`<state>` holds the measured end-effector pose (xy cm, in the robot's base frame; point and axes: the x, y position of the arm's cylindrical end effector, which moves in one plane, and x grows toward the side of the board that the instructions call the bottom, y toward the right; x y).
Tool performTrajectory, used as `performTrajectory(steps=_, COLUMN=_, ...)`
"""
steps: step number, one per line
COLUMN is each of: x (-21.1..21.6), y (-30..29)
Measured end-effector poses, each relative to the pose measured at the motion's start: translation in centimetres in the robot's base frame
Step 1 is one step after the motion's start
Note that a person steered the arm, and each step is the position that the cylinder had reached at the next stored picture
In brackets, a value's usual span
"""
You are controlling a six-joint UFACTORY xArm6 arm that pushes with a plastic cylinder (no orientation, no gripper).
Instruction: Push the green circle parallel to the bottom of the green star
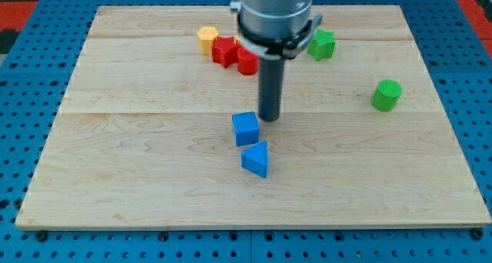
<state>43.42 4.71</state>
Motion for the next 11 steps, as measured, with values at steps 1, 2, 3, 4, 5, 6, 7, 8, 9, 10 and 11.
performTrajectory(steps=1, x=-3.0, y=-2.2)
performTrajectory(steps=2, x=-1.5, y=-7.2)
performTrajectory(steps=3, x=4.3, y=-4.9)
performTrajectory(steps=4, x=7.0, y=-2.3)
performTrajectory(steps=5, x=2.8, y=7.3)
performTrajectory(steps=6, x=-0.5, y=13.7)
performTrajectory(steps=7, x=-1.2, y=10.3)
performTrajectory(steps=8, x=3.7, y=11.7)
performTrajectory(steps=9, x=3.9, y=22.8)
performTrajectory(steps=10, x=-3.3, y=21.7)
performTrajectory(steps=11, x=-2.5, y=9.4)
